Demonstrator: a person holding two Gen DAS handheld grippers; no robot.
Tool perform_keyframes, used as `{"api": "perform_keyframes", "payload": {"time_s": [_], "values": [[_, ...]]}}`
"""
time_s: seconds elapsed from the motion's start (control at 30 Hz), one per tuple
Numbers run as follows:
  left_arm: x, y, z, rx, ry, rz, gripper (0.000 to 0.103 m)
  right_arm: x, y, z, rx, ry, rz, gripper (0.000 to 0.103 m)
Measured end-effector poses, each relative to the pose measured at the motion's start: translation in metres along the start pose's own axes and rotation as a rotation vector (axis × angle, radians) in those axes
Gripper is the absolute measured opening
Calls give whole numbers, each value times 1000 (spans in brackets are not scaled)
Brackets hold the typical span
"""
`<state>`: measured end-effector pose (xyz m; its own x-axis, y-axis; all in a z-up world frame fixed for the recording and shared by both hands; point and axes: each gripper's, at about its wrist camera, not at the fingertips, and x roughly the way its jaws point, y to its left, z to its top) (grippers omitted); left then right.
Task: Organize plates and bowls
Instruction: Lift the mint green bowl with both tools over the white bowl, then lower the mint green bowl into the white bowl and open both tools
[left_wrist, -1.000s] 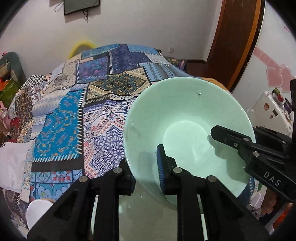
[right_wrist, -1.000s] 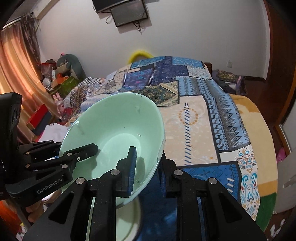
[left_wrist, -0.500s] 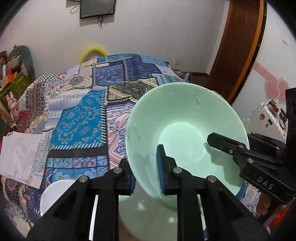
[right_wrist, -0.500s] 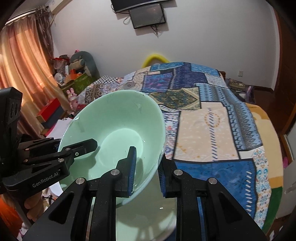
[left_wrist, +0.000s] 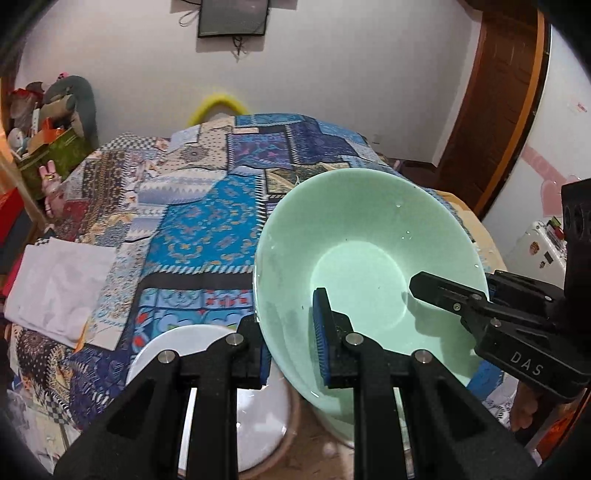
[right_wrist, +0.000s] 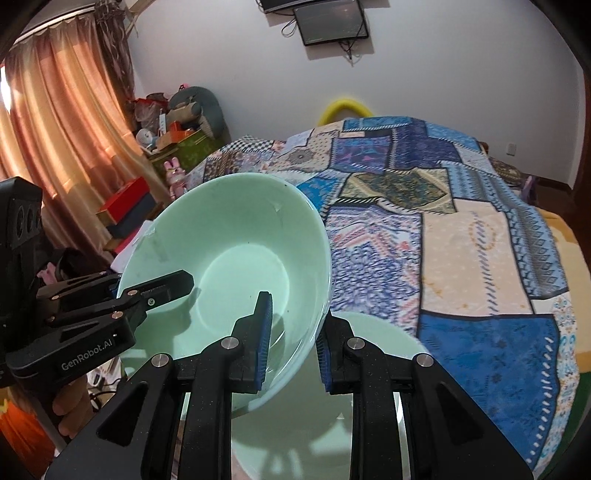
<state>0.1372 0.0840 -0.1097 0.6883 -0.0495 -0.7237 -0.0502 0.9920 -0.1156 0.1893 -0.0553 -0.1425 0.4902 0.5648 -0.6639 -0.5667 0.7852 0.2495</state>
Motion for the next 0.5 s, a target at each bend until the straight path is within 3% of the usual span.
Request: {"api": "perform_keyframes", "payload": {"time_s": [0.5], "values": [[1, 61, -38, -94, 49, 12, 20, 37, 47, -16, -34, 90, 51, 20]]}}
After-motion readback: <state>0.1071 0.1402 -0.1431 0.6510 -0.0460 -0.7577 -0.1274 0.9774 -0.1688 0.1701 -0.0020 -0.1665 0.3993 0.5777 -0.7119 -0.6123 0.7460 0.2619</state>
